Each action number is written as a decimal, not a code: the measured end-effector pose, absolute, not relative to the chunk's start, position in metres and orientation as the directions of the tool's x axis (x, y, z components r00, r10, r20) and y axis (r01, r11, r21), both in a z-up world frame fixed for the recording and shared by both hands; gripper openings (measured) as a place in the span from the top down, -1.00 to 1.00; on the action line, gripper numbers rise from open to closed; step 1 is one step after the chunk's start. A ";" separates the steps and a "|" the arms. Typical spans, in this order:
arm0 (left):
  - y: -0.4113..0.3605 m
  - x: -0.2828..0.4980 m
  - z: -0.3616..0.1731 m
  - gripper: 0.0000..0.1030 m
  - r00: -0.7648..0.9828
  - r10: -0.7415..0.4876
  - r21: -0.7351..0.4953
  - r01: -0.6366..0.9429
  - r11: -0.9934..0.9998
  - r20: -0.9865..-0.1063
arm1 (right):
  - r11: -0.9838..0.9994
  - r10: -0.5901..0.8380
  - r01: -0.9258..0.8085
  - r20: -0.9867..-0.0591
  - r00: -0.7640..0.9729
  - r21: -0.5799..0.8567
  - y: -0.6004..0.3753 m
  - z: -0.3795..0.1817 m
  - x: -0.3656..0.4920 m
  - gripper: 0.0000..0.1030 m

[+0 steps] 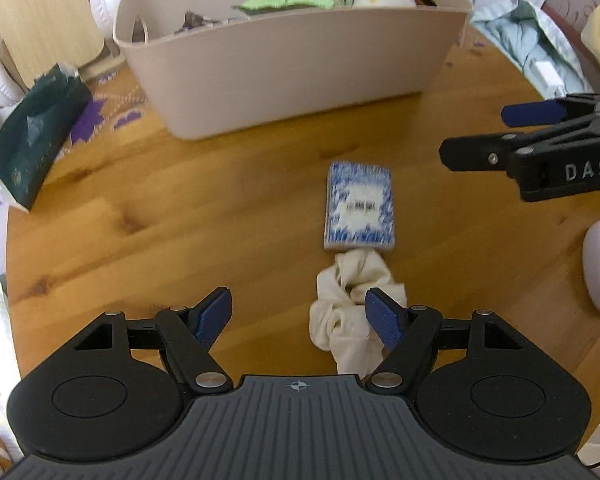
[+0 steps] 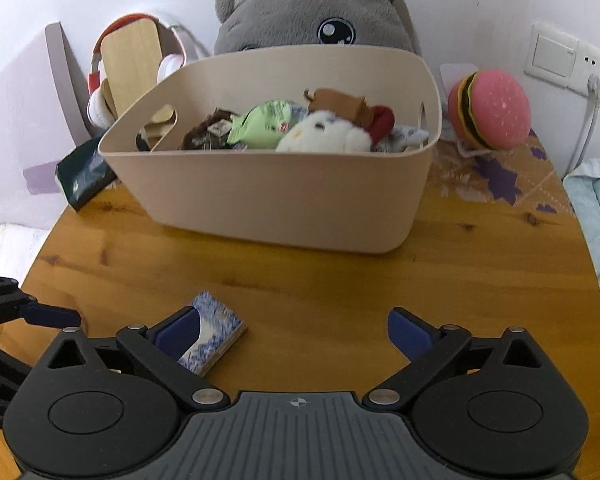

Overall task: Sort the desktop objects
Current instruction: 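Grasp the cream scrunchie with the left tool while the right tool grasps the blue-white tissue pack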

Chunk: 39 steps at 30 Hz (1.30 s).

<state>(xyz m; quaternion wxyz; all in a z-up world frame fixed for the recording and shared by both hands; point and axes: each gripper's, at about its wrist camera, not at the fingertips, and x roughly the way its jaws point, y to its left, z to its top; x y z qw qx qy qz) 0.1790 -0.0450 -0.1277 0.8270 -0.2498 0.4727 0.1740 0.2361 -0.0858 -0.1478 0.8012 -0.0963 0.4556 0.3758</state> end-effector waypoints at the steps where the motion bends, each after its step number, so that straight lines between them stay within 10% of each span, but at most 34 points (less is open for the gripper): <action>1: -0.045 0.179 -0.130 -0.46 0.488 0.048 -0.249 -0.524 0.814 -0.872 | 0.699 0.512 -0.690 -0.805 0.300 0.187 -0.085 -0.149 0.234 -0.99; 22: -0.020 0.175 -0.166 -0.48 0.432 0.071 -0.225 -0.595 0.772 -0.899 | 0.696 0.503 -0.680 -0.833 0.232 0.230 -0.047 -0.172 0.215 -0.96; 39: -0.005 0.177 -0.166 -0.30 0.482 0.094 -0.227 -0.566 0.793 -0.871 | 0.730 0.440 -0.645 -0.877 0.193 0.224 0.001 -0.193 0.211 -0.35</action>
